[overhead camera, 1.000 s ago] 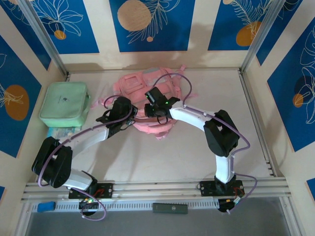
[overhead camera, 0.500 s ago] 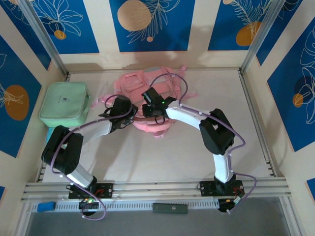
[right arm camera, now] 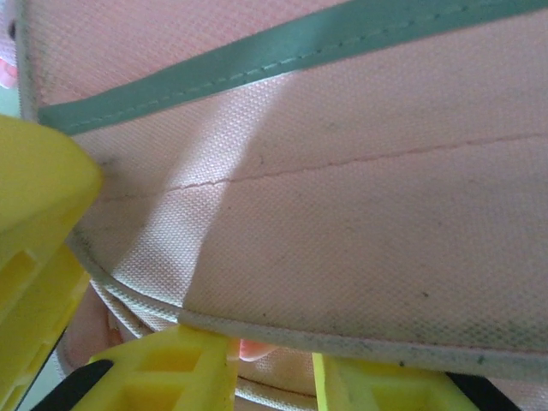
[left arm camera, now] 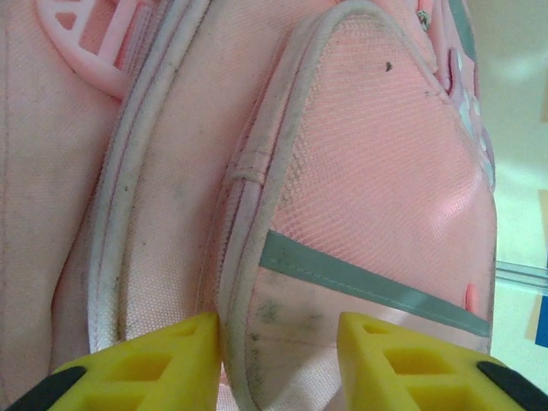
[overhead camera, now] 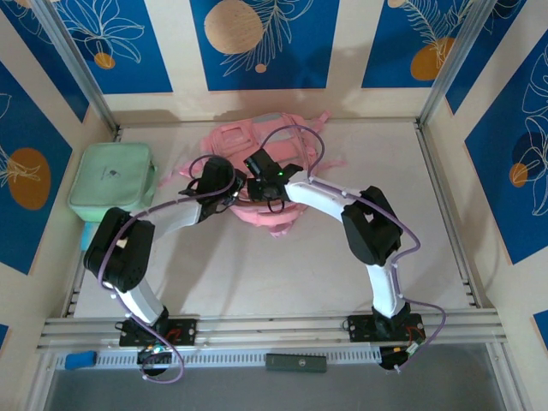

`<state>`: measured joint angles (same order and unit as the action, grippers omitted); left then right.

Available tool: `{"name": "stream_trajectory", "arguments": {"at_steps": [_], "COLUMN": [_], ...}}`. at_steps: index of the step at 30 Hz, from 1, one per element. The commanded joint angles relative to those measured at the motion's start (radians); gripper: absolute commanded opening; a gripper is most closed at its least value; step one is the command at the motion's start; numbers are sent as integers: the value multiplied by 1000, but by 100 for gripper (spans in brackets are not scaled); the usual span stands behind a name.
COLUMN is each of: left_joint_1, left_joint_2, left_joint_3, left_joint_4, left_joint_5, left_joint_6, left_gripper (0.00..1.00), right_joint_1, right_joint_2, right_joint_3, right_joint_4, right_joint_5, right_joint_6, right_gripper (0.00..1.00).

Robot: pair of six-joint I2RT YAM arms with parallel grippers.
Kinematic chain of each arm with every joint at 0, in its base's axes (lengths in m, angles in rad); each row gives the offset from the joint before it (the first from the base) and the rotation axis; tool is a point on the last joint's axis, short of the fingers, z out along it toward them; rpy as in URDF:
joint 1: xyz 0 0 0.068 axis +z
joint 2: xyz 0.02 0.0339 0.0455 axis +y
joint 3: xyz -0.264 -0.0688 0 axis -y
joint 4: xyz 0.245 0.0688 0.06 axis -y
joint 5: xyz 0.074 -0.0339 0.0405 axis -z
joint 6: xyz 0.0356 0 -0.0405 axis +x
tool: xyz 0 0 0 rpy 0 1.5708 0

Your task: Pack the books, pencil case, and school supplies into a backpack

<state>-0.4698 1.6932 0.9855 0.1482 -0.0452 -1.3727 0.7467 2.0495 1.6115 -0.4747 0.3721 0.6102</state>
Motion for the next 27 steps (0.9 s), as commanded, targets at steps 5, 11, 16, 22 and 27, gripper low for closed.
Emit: {"name": "stream_trajectory", "arguments": {"at_steps": [5,11,16,22,27], "left_joint_1": [-7,0,25,69,164], "left_joint_2": [46,20,-54,-160,-209], "left_joint_3": [46,55,2,-57,-56], "left_joint_4": [27,-20,-93,-200,-304], "left_joint_5": [-17,-26,-14,75,189], "left_joint_6": [-40,-9,29,136,296], "left_gripper": [12,0,0,0,0], "right_joint_1": [-3,-14,-52,-127,-147], "right_joint_2": [59,50,-57,-175,-284], "right_joint_3": [107,134,26,-113,-243], "right_joint_4": [-75,-157,-167,-197,-140], "right_joint_5": [124,239,264,204,177], "right_joint_6": [98,96,54,-2,-80], "right_gripper": [18,4,0,0,0]}}
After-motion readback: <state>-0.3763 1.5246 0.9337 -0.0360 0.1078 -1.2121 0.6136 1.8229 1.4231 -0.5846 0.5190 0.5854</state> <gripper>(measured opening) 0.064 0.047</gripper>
